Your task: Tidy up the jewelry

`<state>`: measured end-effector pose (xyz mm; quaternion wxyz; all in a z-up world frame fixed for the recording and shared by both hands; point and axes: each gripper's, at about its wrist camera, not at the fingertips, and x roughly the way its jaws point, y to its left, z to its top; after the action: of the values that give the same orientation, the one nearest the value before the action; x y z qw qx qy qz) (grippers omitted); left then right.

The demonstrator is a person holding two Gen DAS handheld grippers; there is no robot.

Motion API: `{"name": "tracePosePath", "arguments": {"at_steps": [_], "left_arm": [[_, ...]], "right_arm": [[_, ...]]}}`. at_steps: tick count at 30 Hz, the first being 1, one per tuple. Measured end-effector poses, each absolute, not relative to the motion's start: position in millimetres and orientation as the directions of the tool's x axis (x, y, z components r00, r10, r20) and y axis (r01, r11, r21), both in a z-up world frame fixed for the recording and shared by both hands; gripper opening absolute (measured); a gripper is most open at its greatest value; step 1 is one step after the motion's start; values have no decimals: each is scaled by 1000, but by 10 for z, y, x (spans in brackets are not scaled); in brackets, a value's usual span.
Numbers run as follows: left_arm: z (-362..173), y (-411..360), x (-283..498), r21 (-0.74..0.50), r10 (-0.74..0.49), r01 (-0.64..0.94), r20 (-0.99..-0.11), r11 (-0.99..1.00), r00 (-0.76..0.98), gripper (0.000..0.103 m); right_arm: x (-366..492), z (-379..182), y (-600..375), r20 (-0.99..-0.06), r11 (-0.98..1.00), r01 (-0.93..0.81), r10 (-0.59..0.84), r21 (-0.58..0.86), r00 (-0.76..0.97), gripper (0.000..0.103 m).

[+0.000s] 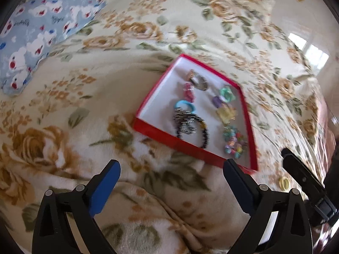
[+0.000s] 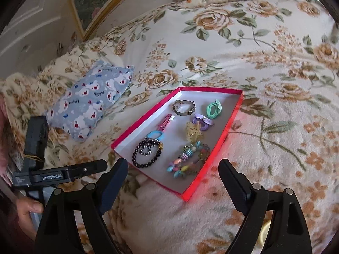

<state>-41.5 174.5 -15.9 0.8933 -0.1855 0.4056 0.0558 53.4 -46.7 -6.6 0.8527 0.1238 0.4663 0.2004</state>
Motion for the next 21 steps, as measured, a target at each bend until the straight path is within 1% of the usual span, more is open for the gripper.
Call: {"name": "tracePosePath", "arguments": {"at_steps": [4, 7, 8, 9, 11, 13, 17, 21], "left_arm": [[-32, 1650, -569, -200, 23, -229, -703, 953, 711, 99], [115, 1612, -676, -177, 36, -213, -683, 961, 729, 99], [207, 1605, -720, -157, 61, -222, -672, 962, 738, 99], [307, 1596, -761, -133, 83, -222, -656, 966, 750, 102], [490, 1575, -790, -92, 112, -216, -629, 972, 769, 102], [595, 1517, -795, -39, 150, -222, -624, 974, 767, 102], [554, 1385, -828, 27, 209, -243, -609, 970, 766, 102], [306, 1255, -808, 71, 254, -276, -654, 958, 713, 102]], "right_arm": [[489, 52, -473, -752, 894, -259, 447, 365, 484, 93], [512, 168, -511, -766, 905, -262, 423, 335, 484, 95], [528, 203, -522, -772, 909, -260, 415, 327, 482, 95], [554, 248, -533, -780, 914, -257, 403, 314, 480, 96], [634, 376, -539, -792, 922, -261, 381, 286, 477, 99], [702, 521, -510, -795, 924, -285, 368, 255, 482, 102], [732, 642, -427, -775, 910, -333, 391, 246, 496, 103], [649, 499, -365, -781, 929, -312, 344, 201, 522, 103]]}}
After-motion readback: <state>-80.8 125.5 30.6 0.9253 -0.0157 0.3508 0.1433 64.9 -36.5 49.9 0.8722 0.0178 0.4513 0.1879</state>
